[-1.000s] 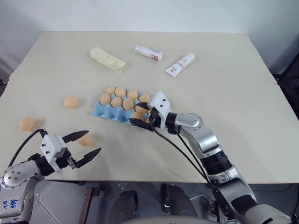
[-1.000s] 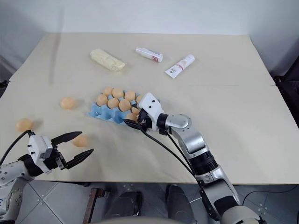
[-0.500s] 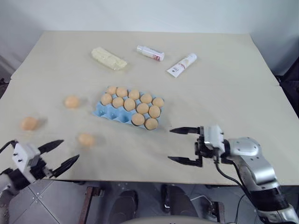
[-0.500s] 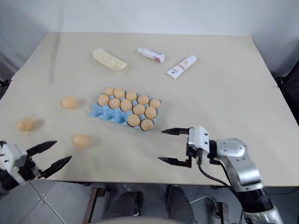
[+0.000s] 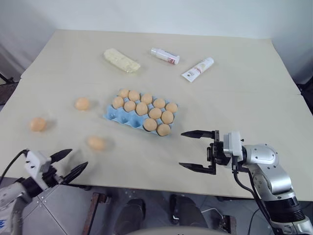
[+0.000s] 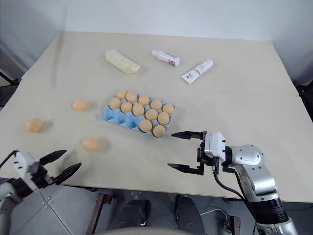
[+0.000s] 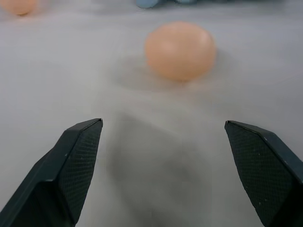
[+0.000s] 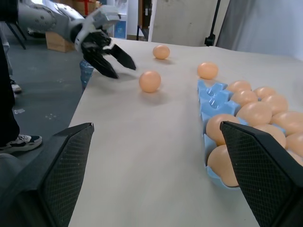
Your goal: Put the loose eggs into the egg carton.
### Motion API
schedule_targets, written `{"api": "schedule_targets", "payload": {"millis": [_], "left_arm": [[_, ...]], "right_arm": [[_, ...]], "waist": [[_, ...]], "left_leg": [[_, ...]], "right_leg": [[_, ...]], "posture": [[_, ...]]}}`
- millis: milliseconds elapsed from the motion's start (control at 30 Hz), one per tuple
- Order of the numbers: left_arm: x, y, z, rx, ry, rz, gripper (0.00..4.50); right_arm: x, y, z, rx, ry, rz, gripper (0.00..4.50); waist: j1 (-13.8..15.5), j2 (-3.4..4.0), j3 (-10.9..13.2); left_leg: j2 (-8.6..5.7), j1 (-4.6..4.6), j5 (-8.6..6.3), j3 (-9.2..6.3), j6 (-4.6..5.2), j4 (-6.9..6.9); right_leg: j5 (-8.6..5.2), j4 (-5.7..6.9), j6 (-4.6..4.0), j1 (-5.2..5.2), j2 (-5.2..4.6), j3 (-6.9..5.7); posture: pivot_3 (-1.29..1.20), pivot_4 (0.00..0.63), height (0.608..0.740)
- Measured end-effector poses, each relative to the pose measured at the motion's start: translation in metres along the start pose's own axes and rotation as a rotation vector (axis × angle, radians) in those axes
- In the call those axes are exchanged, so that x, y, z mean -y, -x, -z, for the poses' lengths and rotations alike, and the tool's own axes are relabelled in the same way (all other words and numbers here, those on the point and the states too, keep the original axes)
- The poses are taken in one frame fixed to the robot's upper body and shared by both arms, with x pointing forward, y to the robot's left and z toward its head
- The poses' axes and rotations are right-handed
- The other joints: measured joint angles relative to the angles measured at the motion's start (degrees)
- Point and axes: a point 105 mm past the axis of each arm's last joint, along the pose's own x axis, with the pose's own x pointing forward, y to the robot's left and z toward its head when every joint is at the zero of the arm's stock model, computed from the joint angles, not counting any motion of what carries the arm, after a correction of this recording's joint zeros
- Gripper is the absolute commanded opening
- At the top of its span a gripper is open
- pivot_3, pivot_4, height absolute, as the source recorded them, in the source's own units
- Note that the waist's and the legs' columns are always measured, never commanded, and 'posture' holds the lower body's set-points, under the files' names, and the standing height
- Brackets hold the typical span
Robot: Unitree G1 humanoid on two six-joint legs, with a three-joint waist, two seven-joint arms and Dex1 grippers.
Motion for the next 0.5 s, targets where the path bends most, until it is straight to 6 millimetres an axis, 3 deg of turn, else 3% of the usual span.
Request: {"api": "schedule_targets", "payload": {"millis": [267,367,500], "left_arm": [[0.007,-0.055,-0.018,0.110,-0.002,0.017,4.36],[0.009,-0.068,-0.019,0.125,0.011,0.024,3.77],[0.011,-0.069,-0.019,0.120,0.010,0.037,2.56]], "right_arm": [[-0.007,-0.008,0.001,0.010,-0.031,-0.002,4.48],[-0.008,-0.012,-0.001,0.018,-0.036,0.006,4.50],[-0.008,-0.013,-0.002,0.019,-0.037,0.016,4.50]], "waist": [[-0.1,-0.01,0.0],[-0.2,0.00,0.0],[-0.1,-0.01,0.0]], "left_leg": [[-0.02,0.02,0.01,0.01,-0.01,0.09],[-0.02,0.01,0.02,0.01,-0.03,0.07],[-0.02,0.01,0.01,0.01,-0.03,0.07]], "right_leg": [[0.03,0.09,0.05,0.00,0.03,0.01],[0.03,0.12,0.05,-0.04,0.06,0.01],[0.03,0.09,0.05,-0.03,0.05,0.01]], "posture": [[0.00,0.150,0.740],[0.00,0.150,0.740],[0.00,0.150,0.740]]}}
